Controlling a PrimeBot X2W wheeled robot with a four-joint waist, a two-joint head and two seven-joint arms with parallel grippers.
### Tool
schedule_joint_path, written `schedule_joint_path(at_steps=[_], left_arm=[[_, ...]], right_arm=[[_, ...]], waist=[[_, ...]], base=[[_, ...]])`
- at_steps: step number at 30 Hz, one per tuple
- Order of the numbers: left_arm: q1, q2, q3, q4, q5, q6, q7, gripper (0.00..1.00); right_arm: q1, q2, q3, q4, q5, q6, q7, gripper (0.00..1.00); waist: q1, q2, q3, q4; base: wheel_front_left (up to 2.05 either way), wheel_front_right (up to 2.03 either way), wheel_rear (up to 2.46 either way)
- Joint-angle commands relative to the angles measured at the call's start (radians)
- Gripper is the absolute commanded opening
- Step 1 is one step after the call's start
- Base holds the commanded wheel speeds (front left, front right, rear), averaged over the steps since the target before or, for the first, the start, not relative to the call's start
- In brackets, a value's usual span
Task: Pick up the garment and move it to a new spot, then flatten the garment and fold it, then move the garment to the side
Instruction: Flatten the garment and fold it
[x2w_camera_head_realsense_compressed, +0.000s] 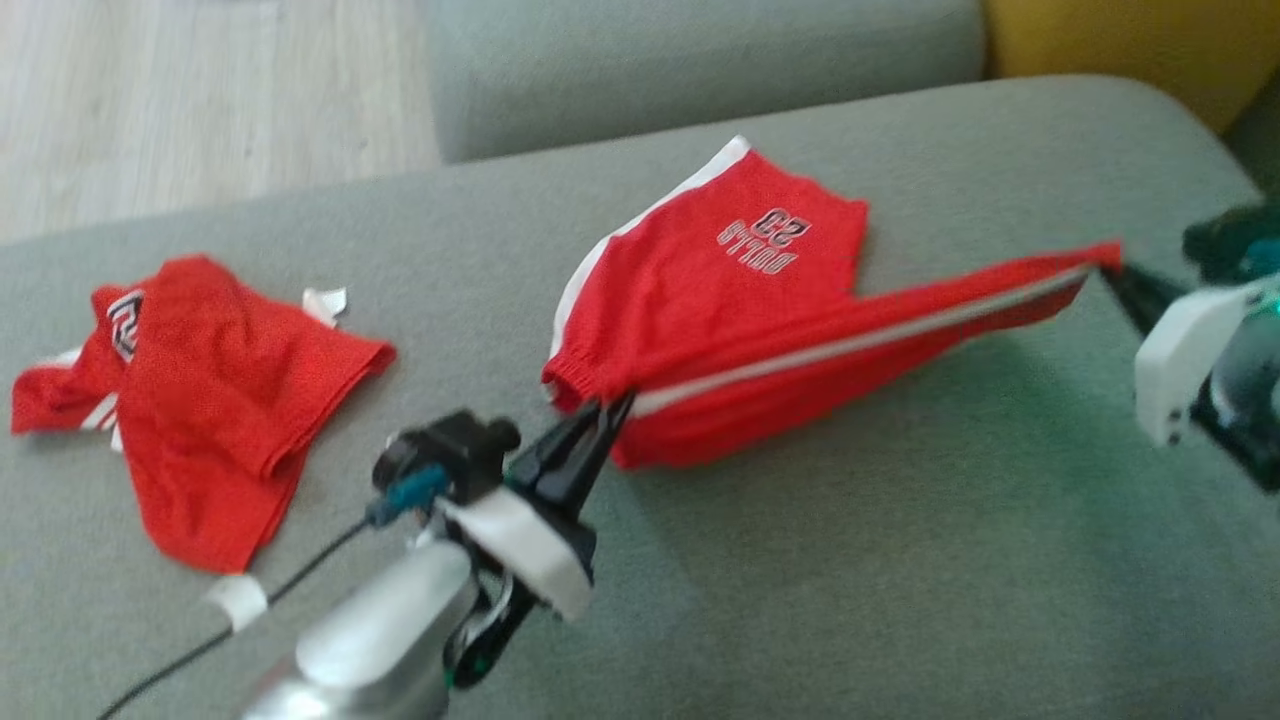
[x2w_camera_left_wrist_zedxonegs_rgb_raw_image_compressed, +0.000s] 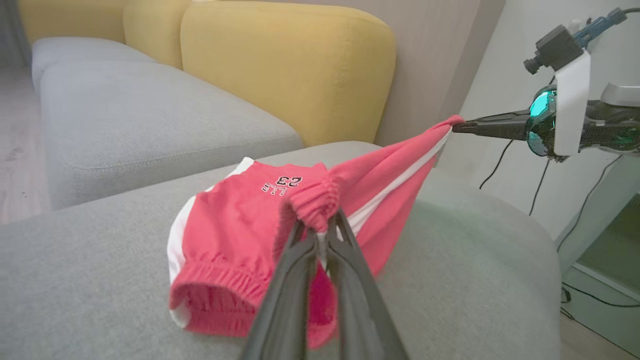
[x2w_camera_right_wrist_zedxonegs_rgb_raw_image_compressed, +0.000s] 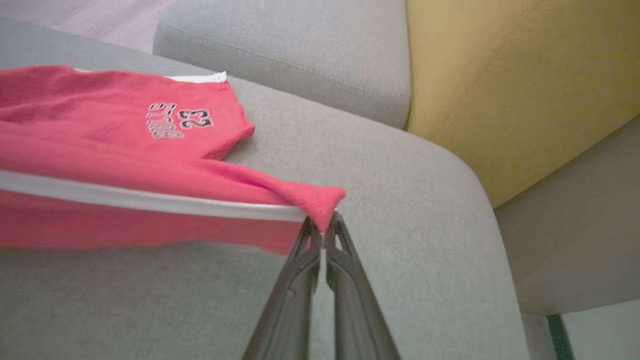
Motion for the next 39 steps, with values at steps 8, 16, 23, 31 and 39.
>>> schedule_joint_path(at_steps=[8,16,23,31,39], left_arm=[[-0.164,-0.026,0.065,0.065,-0.003,-0.009,0.001,0.00],[-0.246,-0.096,0.065,0.163,-0.006,-0.022,-0.007,0.00],[-0.308,-0.150,0.049,0.240,-0.003,-0.034,-0.010,0.00],[-0.370,-0.194,0.031,0.302,-0.001,-0.044,-0.024,0.00],[-0.412,-0.216,0.003,0.349,-0.015,-0.050,-0.032,0.86]], right_arm=[[-0.161,0.030,-0.062,0.046,-0.125,-0.001,-0.016,0.00],[-0.287,0.075,-0.030,0.147,-0.202,-0.001,-0.037,0.00],[-0.388,0.100,0.009,0.252,-0.235,-0.001,-0.083,0.00],[-0.489,0.109,0.028,0.370,-0.247,-0.001,-0.139,0.00],[-0.560,0.112,0.049,0.469,-0.262,-0.001,-0.186,1.00]], waist=[[-0.0001,0.0000,0.114,0.105],[-0.0001,0.0000,0.194,0.178],[-0.0001,0.0000,0.265,0.231],[-0.0001,0.0000,0.339,0.298],[-0.0001,0.0000,0.386,0.336]], base=[[0.00,0.00,0.00],[0.00,0.00,0.00],[0.00,0.00,0.00],[0.00,0.00,0.00],[0.00,0.00,0.00]])
